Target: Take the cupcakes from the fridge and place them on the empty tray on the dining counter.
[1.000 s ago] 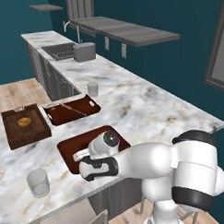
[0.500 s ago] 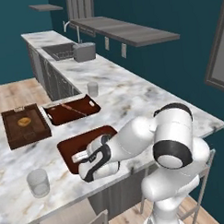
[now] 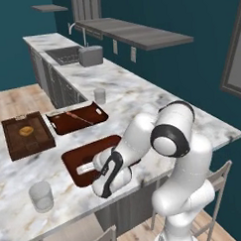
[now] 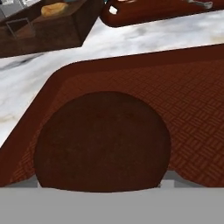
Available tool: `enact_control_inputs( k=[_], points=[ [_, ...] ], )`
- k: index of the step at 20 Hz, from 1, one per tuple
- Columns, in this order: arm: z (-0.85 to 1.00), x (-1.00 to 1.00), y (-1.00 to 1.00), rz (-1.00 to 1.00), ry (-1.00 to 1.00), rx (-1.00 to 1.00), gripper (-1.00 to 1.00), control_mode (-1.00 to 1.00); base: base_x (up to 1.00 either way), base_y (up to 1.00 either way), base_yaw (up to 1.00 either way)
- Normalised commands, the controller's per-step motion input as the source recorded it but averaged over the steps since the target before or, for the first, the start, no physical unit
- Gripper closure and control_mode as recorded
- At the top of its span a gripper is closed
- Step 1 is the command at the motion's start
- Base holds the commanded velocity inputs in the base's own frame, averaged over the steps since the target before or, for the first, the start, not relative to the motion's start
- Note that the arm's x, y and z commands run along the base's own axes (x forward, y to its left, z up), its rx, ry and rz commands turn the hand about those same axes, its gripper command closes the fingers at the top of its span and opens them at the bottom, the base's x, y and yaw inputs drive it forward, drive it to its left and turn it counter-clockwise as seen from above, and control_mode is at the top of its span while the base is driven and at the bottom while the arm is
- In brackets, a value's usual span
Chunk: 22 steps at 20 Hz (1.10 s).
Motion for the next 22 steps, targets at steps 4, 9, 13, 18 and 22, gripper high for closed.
enact_control_inputs(
  k=[4,9,13,18,22],
  points=[
    [0.04,-0.01,0.1,0.0,0.03,0.0,-1.0,-1.0,0.0,0.0,0.0],
    [0.13,-0.02,0.01,0.0,0.0,0.0,-1.0,-1.0,0.0,0.0,0.0],
    [0.02,-0.11,0.0,-0.02,0.01,0.0,-1.0,-1.0,0.0,0.0,0.0],
    [0.24,-0.3,0.0,-0.03,0.01,0.0,-1.0,-1.0,0.0,0.0,0.0],
    [0.37,-0.24,-0.09,-0.04,0.01,0.0,-1.0,-1.0,0.0,0.0,0.0]
  ],
)
